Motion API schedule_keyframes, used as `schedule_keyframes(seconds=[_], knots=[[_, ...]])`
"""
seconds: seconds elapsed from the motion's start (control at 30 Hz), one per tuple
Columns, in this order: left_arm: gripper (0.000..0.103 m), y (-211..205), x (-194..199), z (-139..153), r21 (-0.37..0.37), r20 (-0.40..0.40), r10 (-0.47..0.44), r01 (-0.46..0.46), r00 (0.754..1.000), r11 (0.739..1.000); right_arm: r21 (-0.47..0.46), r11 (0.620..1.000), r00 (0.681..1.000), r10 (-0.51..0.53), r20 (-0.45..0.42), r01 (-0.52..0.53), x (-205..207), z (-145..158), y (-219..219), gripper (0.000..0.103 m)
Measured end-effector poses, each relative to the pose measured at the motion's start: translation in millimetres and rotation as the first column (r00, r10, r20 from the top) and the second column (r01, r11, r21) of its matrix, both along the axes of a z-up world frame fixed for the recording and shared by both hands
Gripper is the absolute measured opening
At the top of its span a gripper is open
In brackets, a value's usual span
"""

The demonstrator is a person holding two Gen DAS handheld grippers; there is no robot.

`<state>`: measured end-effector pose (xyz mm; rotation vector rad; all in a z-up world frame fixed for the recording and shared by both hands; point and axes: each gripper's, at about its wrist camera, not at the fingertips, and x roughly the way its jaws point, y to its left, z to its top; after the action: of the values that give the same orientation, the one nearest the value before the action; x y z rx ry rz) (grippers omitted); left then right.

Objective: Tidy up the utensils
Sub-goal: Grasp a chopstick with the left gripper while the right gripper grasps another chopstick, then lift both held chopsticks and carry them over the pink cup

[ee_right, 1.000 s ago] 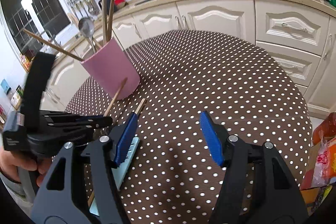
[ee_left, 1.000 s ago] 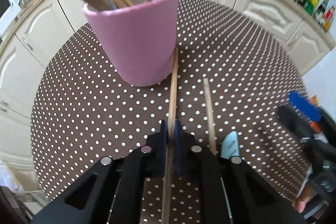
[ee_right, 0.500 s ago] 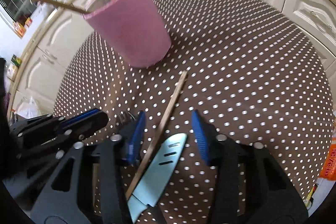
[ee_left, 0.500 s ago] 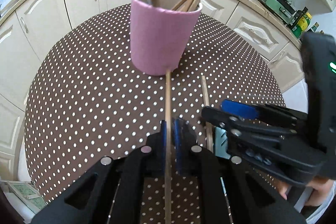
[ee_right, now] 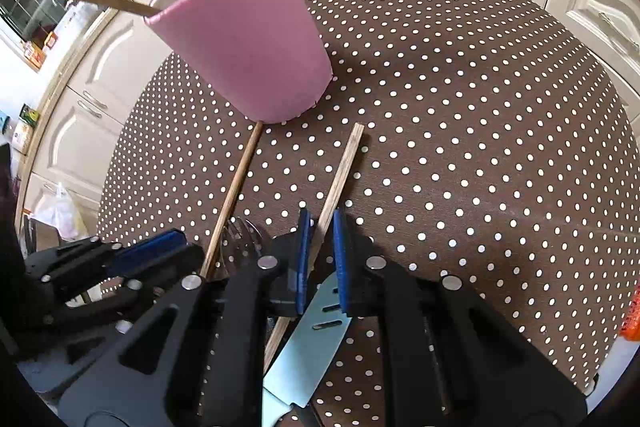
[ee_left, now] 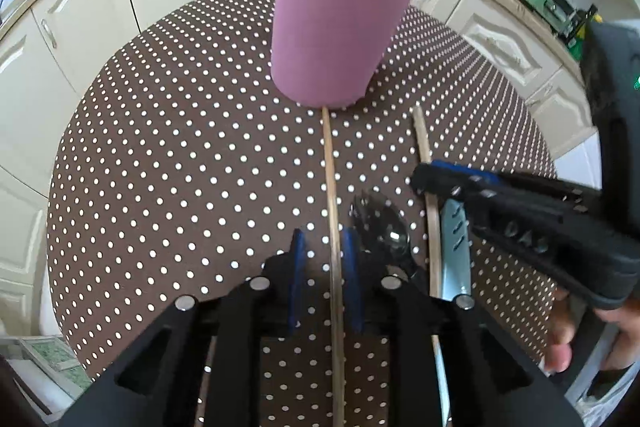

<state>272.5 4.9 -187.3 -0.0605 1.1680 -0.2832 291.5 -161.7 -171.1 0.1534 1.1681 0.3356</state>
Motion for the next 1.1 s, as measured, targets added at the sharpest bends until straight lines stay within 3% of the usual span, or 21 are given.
schedule_keyframes(seconds=[0.23,0.27,0.33,0.7,0.87,1.1], knots=[[0.019,-29,-6,-14,0.041,-0.005,-0.01,0.011,1.0,0.999,0.02,1.0,0.999,0.014,0.043,-0.014,-11,11,-16,0.012],[0.018,-30,-5,-15,0.03,-0.004,-0.002,0.002,1.0,1.0,0.028,1.0,0.999,0.013,0.047,-0.014,-12,13,-18,0.012],[0.006,-27,-4,-17,0.019,-0.001,0.011,-0.011,1.0,1.0,0.045,0.999,0.998,0.009,0.058,-0.012,-14,18,-23,0.011],[0.005,4,-42,4,-0.122,0.126,0.105,-0.09,0.986,0.988,0.127,0.992,0.989,0.007,0.15,-0.026,-39,52,-56,0.01],[0.005,27,-74,25,-0.247,0.285,0.187,-0.117,0.94,0.962,0.121,0.992,0.977,0.018,0.214,-0.045,-56,75,-63,0.01],[0.005,35,-110,55,-0.301,0.518,0.249,-0.097,0.818,0.949,0.131,0.99,0.945,0.015,0.326,-0.061,-81,110,-68,0.01]])
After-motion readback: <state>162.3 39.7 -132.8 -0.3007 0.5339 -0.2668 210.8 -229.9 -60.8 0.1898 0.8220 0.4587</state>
